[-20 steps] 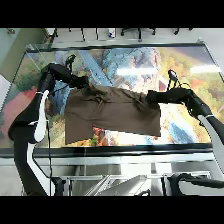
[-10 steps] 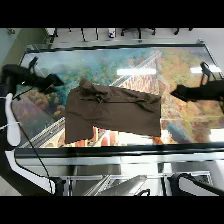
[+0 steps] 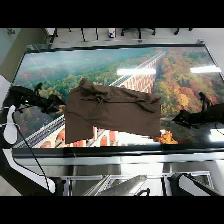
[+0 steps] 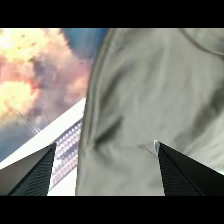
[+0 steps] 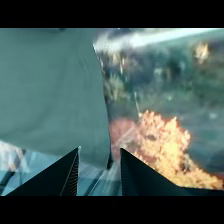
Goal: Fold the shirts.
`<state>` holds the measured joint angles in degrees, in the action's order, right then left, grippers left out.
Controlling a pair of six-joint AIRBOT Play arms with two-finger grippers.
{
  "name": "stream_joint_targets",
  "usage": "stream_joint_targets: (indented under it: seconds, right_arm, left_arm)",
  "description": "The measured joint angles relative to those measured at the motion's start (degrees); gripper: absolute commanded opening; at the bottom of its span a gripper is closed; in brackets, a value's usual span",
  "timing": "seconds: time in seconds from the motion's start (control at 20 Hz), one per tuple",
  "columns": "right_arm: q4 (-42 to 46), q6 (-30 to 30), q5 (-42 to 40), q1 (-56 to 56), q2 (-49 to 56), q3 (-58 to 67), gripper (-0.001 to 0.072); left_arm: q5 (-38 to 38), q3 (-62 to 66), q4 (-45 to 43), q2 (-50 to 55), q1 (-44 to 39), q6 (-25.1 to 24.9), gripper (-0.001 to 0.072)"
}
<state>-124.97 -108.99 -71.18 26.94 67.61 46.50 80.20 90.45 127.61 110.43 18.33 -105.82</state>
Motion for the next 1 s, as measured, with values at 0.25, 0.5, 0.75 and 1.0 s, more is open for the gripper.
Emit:
stream_joint_targets:
  seconds: [0.25,0.5,0.75,1.0]
  right_arm:
    - [-2.82,-1.68,-0.70,0.26,-0.26,-1.36,0.0299]
    - [-1.95,-2.10,-0.76,0.31,-0.15,-1.62,0.0476]
    - [2.12,-1.64,-0.76,0.22,3.02,-2.10,0.0508]
    - [0.81,-2.25,0.50,-2.91,10.71,-3.69,0.0506]
  left_arm:
    - [2.25,4.44,1.03,5.40,-3.87,-0.76,0.0271]
    - [2.38,8.72,-1.09,7.41,-5.75,-1.18,0.0018]
    - [5.29,11.17,-0.52,7.61,-6.10,-1.18,0.0018]
    - [6.51,11.63,-0.52,7.63,-6.16,-1.18,0.0018]
